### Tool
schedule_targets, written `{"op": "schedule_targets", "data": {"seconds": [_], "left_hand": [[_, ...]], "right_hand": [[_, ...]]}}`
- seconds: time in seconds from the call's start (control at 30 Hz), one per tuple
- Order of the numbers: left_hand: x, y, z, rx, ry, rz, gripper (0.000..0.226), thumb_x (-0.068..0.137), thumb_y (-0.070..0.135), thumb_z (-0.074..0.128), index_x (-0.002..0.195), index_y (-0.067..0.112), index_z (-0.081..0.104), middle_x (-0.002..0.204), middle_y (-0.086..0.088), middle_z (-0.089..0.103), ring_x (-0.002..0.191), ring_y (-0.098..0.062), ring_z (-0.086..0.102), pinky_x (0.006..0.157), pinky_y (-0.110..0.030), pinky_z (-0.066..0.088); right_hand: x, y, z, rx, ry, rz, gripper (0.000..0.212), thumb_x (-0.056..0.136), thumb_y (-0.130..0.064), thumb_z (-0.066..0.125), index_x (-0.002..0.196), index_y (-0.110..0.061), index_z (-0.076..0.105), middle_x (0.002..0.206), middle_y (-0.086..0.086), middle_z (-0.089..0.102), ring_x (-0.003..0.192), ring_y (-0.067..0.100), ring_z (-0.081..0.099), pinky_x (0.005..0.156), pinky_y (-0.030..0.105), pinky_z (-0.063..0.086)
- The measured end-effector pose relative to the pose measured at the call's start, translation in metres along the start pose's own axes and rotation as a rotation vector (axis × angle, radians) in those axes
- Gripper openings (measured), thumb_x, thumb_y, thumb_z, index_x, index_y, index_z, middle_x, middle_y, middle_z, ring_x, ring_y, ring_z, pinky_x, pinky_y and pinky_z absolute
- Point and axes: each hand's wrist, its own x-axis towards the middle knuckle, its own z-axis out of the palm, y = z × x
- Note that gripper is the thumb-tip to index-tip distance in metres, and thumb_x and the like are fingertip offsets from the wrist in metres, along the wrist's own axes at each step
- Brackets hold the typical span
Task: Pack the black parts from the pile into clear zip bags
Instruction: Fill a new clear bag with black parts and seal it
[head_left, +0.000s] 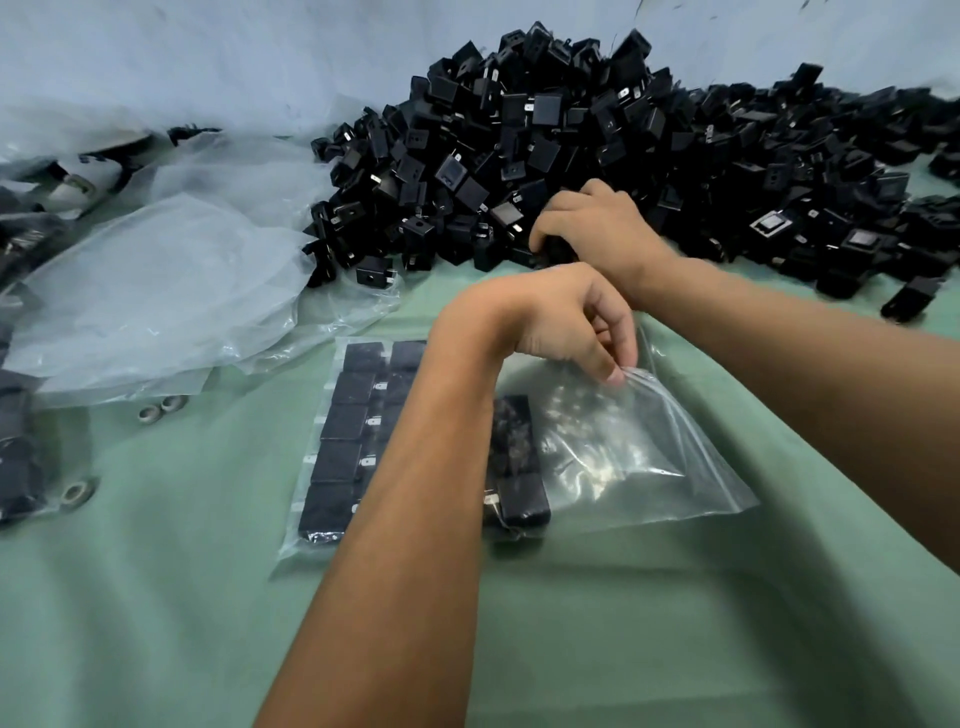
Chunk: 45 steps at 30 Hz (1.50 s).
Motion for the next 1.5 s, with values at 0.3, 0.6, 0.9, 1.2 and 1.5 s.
{"op": "schedule_targets", "data": {"seconds": [0.3,0.6,0.9,1.2,1.5], "left_hand": [[-0.003,0.002,-0.004,-0.023,0.006,0.011,0.016,0.079,0.0,0.084,0.093,0.004,0.078,0.084,-0.011,0.066,0.072,-0.012,0.058,0.079,-0.028,0.053],[-0.002,0.002,-0.002,-0.014,-0.037,-0.005,0.014,0.08,0.002,0.084,0.092,0.006,0.078,0.08,-0.008,0.066,0.067,-0.007,0.057,0.073,-0.02,0.051],[-0.006,0.003,-0.005,-0.043,0.002,0.03,0.017,0.08,0.001,0.084,0.095,0.004,0.078,0.081,-0.009,0.064,0.072,-0.01,0.057,0.078,-0.029,0.049],[-0.009,-0.001,-0.005,-0.088,0.1,0.096,0.014,0.081,0.001,0.082,0.093,0.007,0.079,0.085,-0.021,0.068,0.074,-0.01,0.06,0.077,-0.028,0.052],[-0.014,0.008,-0.008,-0.118,0.163,0.191,0.014,0.08,-0.006,0.08,0.09,0.003,0.076,0.09,-0.029,0.068,0.076,-0.013,0.058,0.074,-0.025,0.049]], "right_hand": [[-0.049,0.031,-0.004,0.211,0.045,0.171,0.022,0.08,-0.018,0.081,0.091,-0.013,0.063,0.084,-0.001,0.061,0.086,0.031,0.062,0.073,0.038,0.049],[-0.031,0.027,-0.001,0.166,-0.14,-0.108,0.059,0.088,-0.024,0.064,0.146,-0.023,0.054,0.123,0.008,0.062,0.105,0.029,0.05,0.098,0.045,0.042],[-0.087,0.03,-0.017,0.221,-0.128,0.052,0.024,0.087,-0.003,0.071,0.109,-0.008,0.076,0.104,0.012,0.064,0.104,0.033,0.061,0.093,0.039,0.047],[-0.139,0.014,-0.067,0.795,-0.184,0.217,0.016,0.092,-0.015,0.077,0.105,-0.024,0.074,0.087,0.0,0.076,0.069,0.025,0.068,0.054,0.034,0.055],[-0.138,-0.028,-0.06,0.463,-0.376,0.176,0.049,0.091,-0.063,0.063,0.072,-0.018,0.068,0.061,0.003,0.068,0.054,0.02,0.061,0.055,0.031,0.05]]}}
